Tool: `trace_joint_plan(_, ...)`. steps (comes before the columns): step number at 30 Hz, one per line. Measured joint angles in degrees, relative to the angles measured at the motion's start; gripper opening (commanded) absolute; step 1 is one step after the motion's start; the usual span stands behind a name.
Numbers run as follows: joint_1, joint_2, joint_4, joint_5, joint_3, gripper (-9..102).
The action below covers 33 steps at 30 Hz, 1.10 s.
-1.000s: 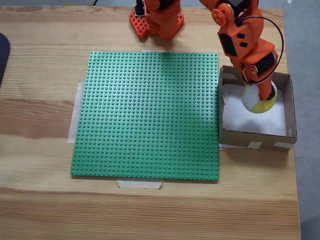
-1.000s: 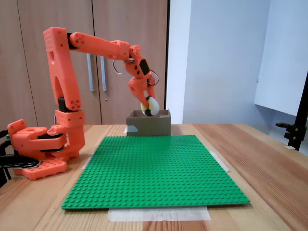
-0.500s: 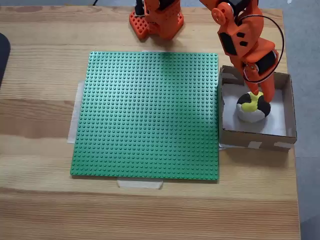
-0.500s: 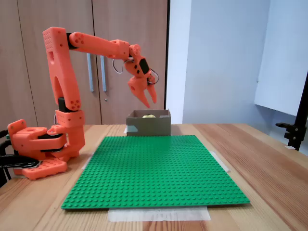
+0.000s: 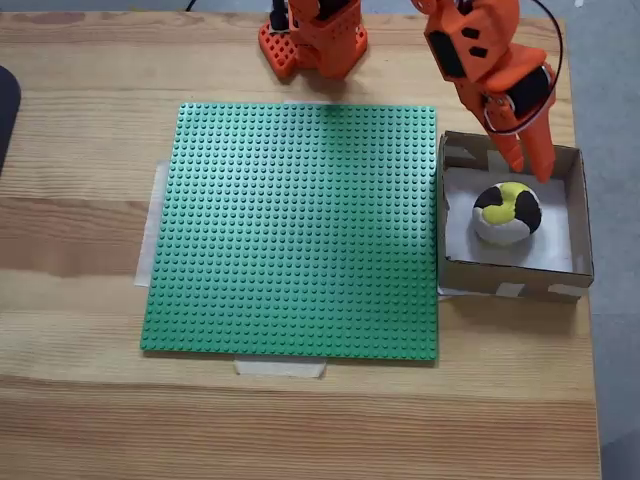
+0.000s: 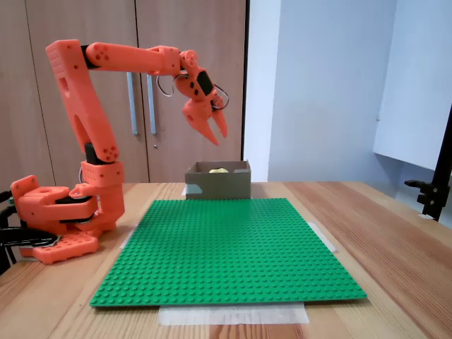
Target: Pick the ball and put it in the box.
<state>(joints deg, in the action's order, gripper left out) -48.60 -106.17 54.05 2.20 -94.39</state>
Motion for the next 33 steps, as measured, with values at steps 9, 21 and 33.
trace_joint_plan(9, 2.3, -9.2, 0.0, -2.7, -7.0, 15)
trace_joint_plan(21, 8.4, -23.4, 0.0, -3.3, -16.6, 13)
trace_joint_plan(33, 19.4, -31.0, 1.1, -4.6, -19.6, 12)
